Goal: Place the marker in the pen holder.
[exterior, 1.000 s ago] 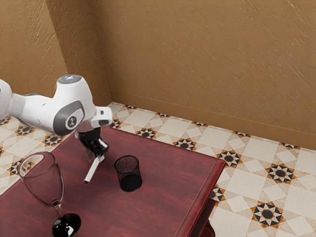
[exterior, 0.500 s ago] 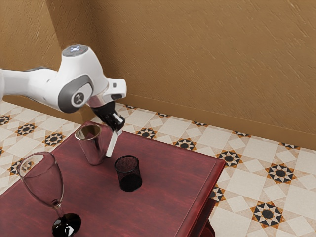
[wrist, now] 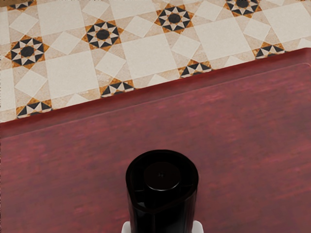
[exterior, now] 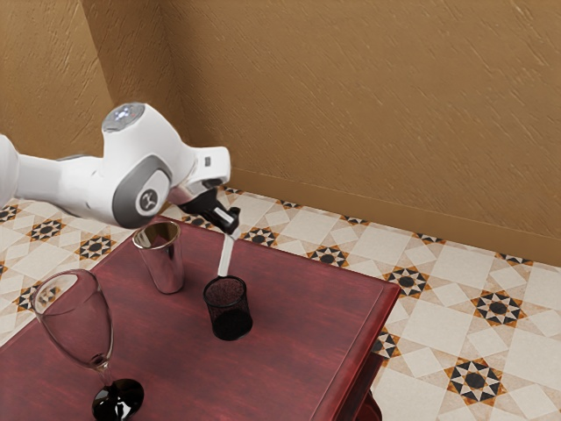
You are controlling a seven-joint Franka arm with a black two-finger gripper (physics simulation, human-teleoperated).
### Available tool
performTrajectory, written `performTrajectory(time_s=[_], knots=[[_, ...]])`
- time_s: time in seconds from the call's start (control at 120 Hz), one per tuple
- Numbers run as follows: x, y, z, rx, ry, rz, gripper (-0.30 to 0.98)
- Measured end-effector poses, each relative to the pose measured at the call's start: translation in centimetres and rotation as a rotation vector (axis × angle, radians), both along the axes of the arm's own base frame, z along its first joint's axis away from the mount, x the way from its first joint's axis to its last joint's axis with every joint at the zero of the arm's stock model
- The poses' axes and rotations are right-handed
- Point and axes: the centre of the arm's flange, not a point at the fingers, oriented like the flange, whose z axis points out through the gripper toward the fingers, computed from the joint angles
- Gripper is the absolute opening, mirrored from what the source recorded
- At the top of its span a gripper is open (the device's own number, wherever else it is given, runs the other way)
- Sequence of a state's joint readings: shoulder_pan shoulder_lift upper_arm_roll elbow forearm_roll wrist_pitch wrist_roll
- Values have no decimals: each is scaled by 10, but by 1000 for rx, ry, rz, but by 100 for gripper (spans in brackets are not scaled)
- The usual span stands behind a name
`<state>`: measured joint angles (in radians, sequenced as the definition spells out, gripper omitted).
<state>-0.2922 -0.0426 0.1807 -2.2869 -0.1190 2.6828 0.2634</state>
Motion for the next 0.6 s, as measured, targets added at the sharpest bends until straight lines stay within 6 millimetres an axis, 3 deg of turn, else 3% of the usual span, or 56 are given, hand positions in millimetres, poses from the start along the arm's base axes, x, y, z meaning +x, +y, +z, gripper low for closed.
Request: performTrajectory(time_s=[0.142, 0.417, 0.6], knots=[[-2, 0, -4, -3, -11, -16, -5], [-8, -26, -17, -5, 0, -84, -5], [-10, -26, -27, 3, 15, -101, -5]])
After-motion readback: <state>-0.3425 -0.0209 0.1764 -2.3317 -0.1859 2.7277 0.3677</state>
